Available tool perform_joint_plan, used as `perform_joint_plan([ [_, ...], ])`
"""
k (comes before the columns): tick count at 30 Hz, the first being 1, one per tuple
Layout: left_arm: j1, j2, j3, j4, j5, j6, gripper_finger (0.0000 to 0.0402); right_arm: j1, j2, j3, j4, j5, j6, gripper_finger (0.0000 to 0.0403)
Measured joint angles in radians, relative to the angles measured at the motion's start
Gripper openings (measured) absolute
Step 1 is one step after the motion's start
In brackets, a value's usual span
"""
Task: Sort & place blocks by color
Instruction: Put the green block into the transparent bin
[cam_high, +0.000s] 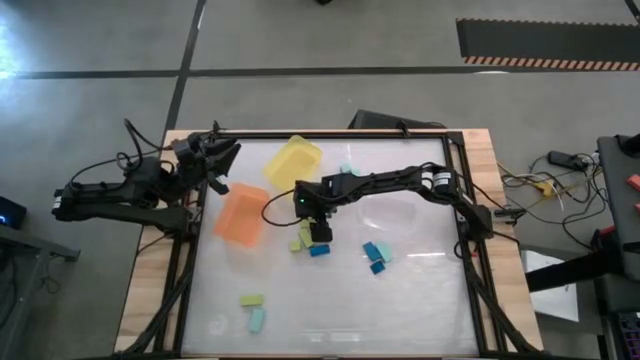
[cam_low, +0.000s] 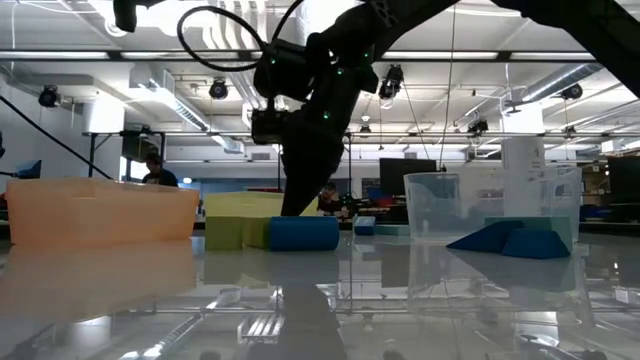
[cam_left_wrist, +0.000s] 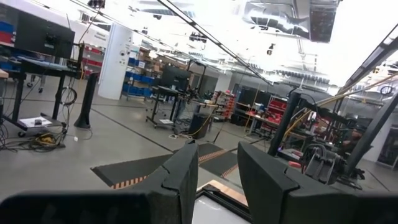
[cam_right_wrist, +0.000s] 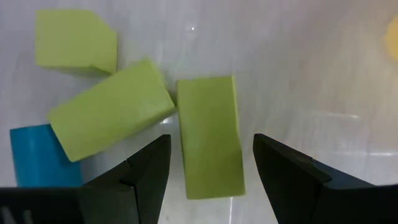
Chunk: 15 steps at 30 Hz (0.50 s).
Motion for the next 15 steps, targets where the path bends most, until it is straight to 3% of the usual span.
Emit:
perform_joint_plan([
  [6,0.000,-0.005,0.000,0.000,0.000,0.000,0.0097,0.000,0.001,0.000,0.001,0.002,0.002,0.0204],
  [13,0.000,-0.007,-0.001,0.000,0.000,0.000,0.0097,0.000,0.001,0.000,0.001,0.003,0.002,0.0122],
  [15,0.000,-0.007,-0.001,0.000,0.000,0.000,0.0097,0.000,0.001,0.000,0.001,0.003,0.002,0.0115],
])
